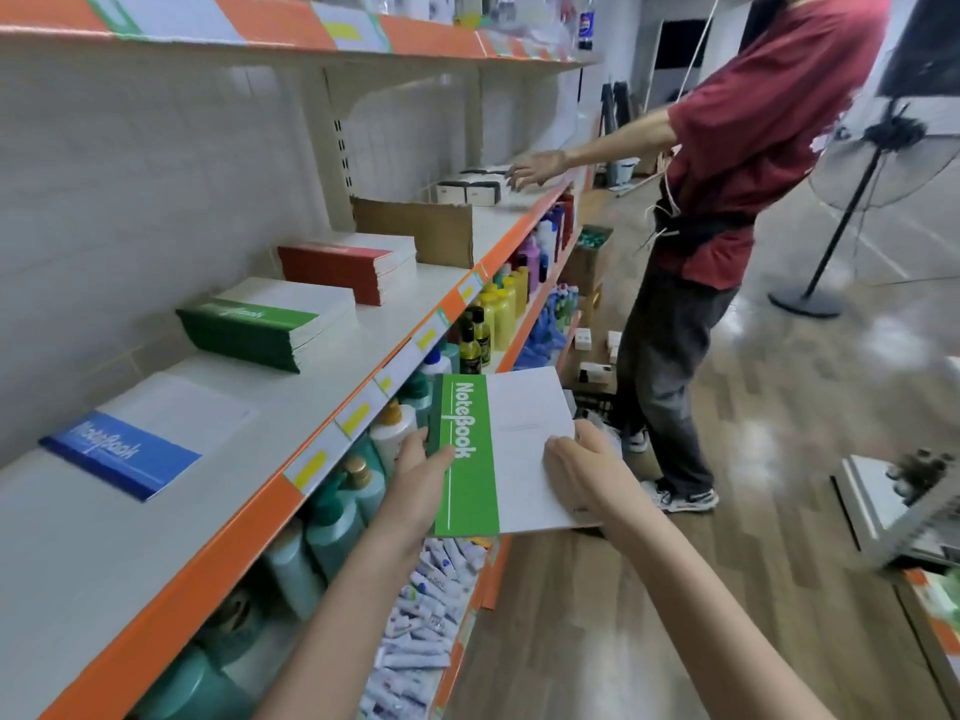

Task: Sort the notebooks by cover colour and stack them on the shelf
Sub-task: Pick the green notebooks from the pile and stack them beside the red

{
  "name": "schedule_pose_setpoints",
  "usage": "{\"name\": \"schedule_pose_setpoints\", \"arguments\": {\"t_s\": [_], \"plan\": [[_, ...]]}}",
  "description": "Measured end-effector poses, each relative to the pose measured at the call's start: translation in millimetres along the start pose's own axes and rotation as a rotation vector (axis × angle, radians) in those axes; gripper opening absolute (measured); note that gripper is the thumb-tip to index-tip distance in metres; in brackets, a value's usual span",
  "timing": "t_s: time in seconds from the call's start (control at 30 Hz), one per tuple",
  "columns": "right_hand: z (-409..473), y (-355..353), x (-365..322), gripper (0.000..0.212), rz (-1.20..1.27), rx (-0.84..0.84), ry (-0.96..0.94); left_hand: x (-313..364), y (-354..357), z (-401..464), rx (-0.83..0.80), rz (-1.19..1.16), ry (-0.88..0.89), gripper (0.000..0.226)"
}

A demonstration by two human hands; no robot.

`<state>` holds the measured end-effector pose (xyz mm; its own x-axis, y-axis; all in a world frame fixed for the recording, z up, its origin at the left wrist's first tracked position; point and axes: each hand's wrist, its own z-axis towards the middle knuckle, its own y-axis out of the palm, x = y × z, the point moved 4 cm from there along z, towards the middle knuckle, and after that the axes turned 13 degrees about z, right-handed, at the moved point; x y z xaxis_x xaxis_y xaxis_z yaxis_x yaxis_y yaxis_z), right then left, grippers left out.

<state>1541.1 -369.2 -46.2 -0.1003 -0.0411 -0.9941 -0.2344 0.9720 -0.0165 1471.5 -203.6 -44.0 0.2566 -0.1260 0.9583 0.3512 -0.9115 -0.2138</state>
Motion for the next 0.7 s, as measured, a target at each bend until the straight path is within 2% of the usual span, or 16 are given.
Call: {"name": "schedule_pose_setpoints", "arguments": {"t_s": [0.17,0.27,0.37,0.63,0.7], "plan": [[51.4,-20.0,-4.8,0.008,-0.018,0.000,0.007,13.0,25.0,46.9,-0.002,0.034,0.022,0.014],[88.8,-21.3,-14.8,0.015,0.021,-0.015,-0.004,27.3,32.0,83.4,0.023,0.012,0.041,0.013],[126.9,-17.4,-30.3,0.009,-0.020,-0.043,0.002,46.1,31.3,119.8,0.053,-0.014,0.073,0.015],[219.9,35.4,-70.8,0.024,-0.065,-0.194,-0.038,74.9,-13.9,189.2,0.277,-0.078,0.092,0.017],[232.0,58.0,-77.0,0.019,-0.039,-0.267,-0.050,73.8,-32.0,194.1,0.328,-0.065,0.071,0.015]]}}
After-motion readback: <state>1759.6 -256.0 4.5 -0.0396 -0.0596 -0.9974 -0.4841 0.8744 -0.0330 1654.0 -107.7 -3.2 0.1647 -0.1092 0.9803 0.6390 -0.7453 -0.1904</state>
